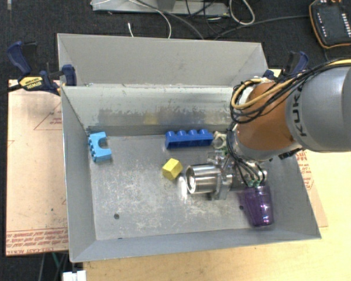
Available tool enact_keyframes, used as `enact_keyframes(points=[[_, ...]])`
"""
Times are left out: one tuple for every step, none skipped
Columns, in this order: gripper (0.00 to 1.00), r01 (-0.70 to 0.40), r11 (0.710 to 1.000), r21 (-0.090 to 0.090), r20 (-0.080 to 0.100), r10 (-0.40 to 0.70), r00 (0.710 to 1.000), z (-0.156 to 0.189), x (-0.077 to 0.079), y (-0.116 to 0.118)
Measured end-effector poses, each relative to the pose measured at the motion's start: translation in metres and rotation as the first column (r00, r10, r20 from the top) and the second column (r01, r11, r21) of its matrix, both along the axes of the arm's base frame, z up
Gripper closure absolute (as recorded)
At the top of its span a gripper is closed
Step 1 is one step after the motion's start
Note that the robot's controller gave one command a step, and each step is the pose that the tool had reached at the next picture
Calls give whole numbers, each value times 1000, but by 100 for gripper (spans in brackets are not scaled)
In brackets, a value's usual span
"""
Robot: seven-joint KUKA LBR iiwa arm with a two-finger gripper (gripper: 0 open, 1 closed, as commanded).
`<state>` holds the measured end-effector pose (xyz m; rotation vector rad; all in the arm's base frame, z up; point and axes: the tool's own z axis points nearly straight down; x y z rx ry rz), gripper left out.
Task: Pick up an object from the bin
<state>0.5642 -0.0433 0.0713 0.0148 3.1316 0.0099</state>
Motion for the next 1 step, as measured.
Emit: enact_keyframes(points=[[100,0,1000,-1,-10,0,1000,42,-3,-1]])
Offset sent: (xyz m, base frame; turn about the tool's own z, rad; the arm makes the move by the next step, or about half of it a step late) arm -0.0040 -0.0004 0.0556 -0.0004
